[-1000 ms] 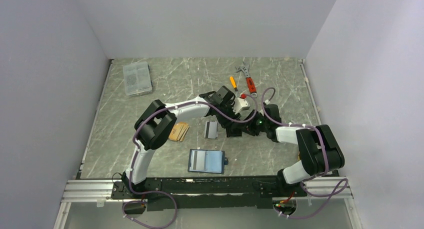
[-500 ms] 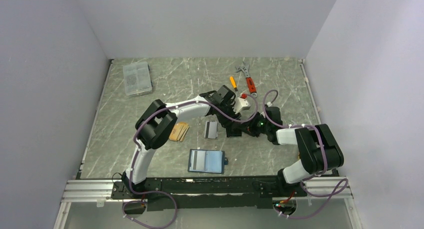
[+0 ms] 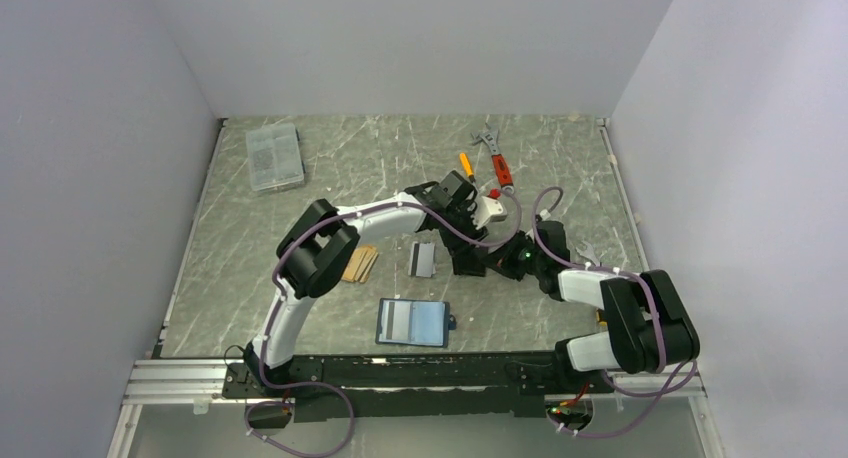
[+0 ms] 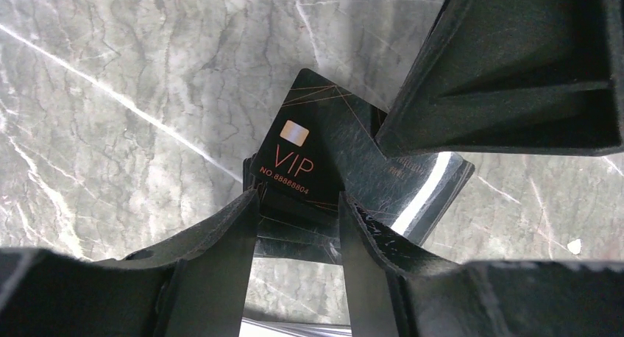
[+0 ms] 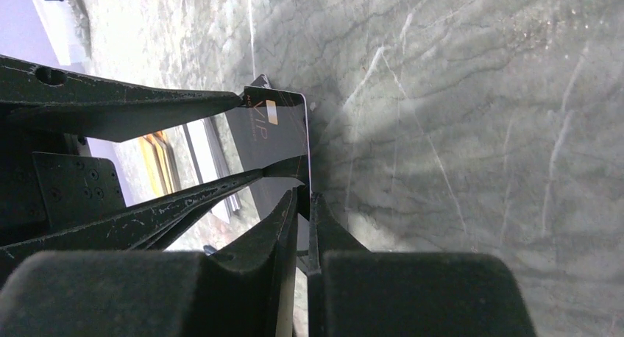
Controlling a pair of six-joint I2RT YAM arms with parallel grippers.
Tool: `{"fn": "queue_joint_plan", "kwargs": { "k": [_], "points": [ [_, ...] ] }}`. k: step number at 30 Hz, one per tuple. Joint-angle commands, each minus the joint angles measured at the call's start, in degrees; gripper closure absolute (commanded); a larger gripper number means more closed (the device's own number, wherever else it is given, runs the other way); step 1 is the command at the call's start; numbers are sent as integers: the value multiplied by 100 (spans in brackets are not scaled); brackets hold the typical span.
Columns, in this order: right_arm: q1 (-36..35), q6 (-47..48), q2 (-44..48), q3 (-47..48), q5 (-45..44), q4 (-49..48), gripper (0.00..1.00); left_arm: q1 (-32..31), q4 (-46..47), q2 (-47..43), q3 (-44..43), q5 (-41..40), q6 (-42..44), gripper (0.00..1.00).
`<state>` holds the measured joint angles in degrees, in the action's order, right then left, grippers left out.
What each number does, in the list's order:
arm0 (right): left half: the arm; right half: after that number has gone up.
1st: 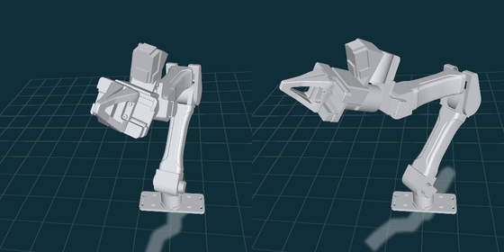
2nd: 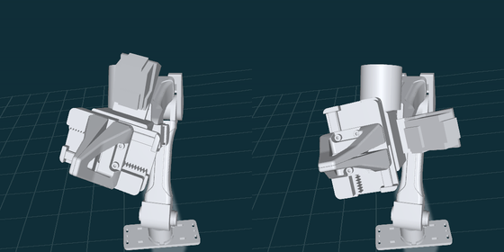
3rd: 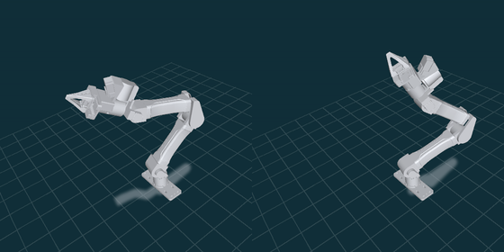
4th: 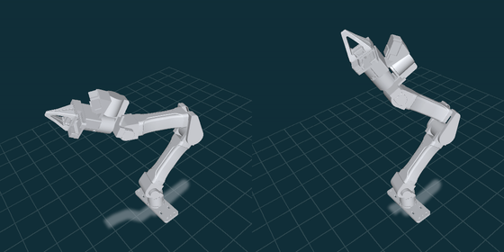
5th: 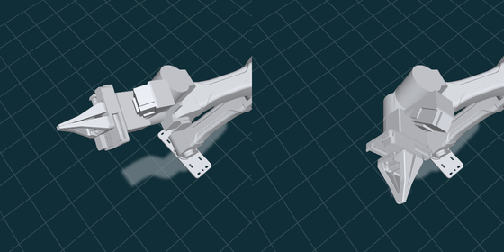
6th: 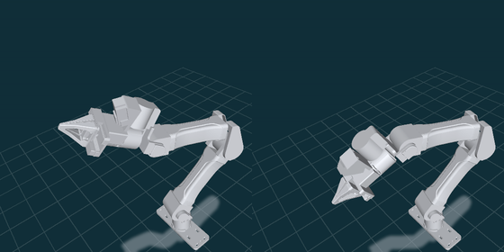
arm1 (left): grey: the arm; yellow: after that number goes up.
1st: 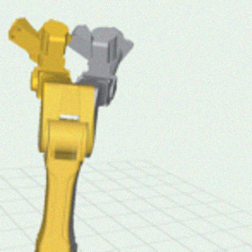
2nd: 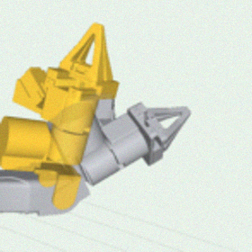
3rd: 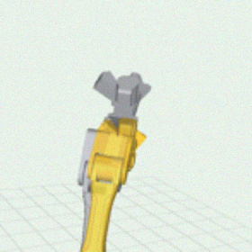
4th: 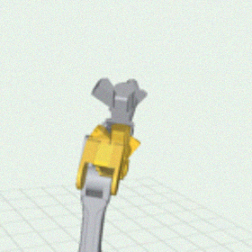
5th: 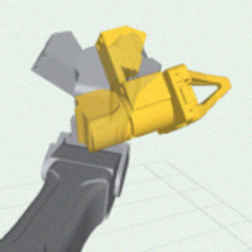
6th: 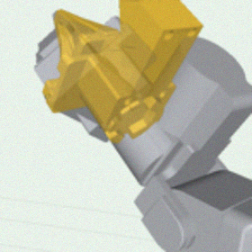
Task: Put the credit cards into the card holder
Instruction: Pick up the credit card from the center of the board.
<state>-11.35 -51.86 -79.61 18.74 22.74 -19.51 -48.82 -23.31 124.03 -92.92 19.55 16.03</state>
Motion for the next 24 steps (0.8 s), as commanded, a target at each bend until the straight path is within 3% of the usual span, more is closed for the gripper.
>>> {"fn": "queue_joint_plan", "kwargs": {
  "k": [1,12,19,24],
  "points": [
    [-30,235,121,-134,-326,603,95,-61,-261,12,-27,153,168,49],
    [-129,133,-388,-110,-246,213,93,-29,-398,-616,500,656,336,39],
    [-140,194,-118,-105,-688,688,91,-27,-335,-599,654,353,529,40],
    [-138,219,192,-194,-1025,944,95,-23,-251,-581,741,-45,674,41]
  ]
}}
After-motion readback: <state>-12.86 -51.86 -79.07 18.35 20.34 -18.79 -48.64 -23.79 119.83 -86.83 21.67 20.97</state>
